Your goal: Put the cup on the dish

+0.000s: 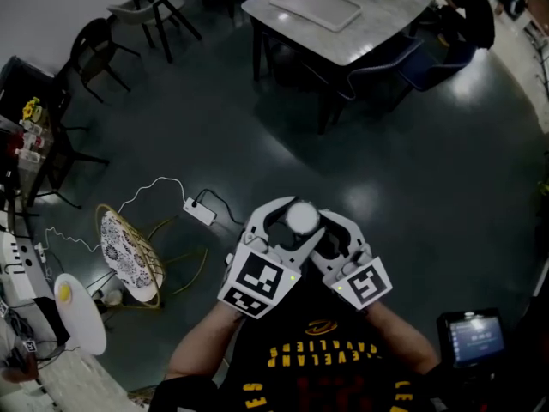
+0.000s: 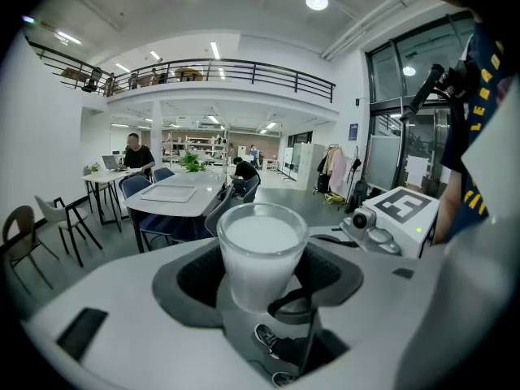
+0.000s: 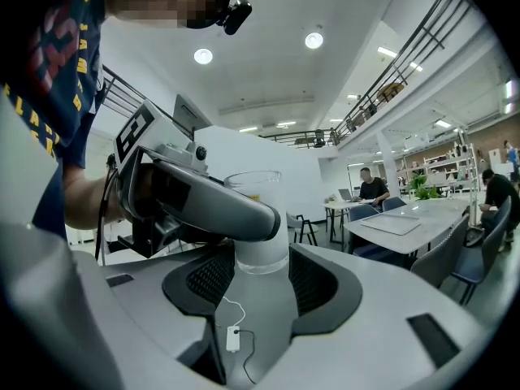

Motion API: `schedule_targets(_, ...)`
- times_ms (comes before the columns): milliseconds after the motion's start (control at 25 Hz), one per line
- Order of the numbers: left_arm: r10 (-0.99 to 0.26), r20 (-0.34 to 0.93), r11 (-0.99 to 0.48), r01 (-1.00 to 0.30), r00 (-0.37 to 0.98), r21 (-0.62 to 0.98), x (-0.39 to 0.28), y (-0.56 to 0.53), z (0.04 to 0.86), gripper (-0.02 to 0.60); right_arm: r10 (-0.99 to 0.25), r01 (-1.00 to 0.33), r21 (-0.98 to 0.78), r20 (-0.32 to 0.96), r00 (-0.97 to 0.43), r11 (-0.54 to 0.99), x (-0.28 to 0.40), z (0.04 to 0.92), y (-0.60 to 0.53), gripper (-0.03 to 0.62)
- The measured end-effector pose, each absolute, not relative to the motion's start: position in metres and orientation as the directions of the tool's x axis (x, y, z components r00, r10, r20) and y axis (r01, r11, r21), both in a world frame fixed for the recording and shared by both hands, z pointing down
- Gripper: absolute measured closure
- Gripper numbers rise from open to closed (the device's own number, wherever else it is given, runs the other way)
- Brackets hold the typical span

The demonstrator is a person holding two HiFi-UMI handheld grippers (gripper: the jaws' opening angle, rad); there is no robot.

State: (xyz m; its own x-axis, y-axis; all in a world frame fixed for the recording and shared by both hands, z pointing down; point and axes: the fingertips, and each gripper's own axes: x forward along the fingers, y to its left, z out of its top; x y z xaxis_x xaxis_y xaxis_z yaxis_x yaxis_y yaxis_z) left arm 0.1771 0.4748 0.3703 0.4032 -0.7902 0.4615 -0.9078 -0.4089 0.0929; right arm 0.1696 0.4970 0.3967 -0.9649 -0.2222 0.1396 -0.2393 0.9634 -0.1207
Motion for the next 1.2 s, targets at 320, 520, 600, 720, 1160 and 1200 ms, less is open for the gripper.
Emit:
schedule_targets(320, -0.821, 0.448, -0.351, -0.932, 0.354, 0.093, 0.152, 0.424, 0.372, 0.318, -0.169, -0.183, -0.11, 0.127, -0.977, 0.977, 0.145, 0.398, 0.447, 0.384)
schedule_targets(520, -0.838, 0.43, -0.33, -0.939, 0.337, 0.094, 0.147, 0.376, 0.381, 0.318, -0.149, -0.162, -0.105, 0.121, -0.981, 0.981, 0.141, 0.408, 0.399, 0.384)
schedule_targets(600, -0.847, 0.414, -0.324, -0.941, 0.333, 0.094, 0.144, 0.358, 0.378, 0.318, -0.146, -0.159, -0.1, 0.123, -0.982, 0.982, 0.139, 0.405, 0.381, 0.384)
schedule_targets(720, -0.861, 0.393, -0.311, -0.946, 0.323, 0.097, 0.14, 0.333, 0.371, 0.318, -0.136, -0.146, -0.089, 0.115, -0.984, 0.985, 0.135, 0.399, 0.355, 0.384)
schedule_targets(1160, -0.887, 0.379, -0.252, -0.964, 0.263, 0.08, 0.134, 0.259, 0.368, 0.318, -0.089, -0.101, -0.107, 0.112, -0.99, 0.989, 0.13, 0.397, 0.282, 0.384)
schedule_targets(1200, -0.889, 0.377, -0.246, -0.966, 0.258, 0.08, 0.133, 0.254, 0.368, 0.318, -0.086, -0.098, -0.11, 0.111, -0.99, 0.989, 0.129, 0.397, 0.277, 0.384)
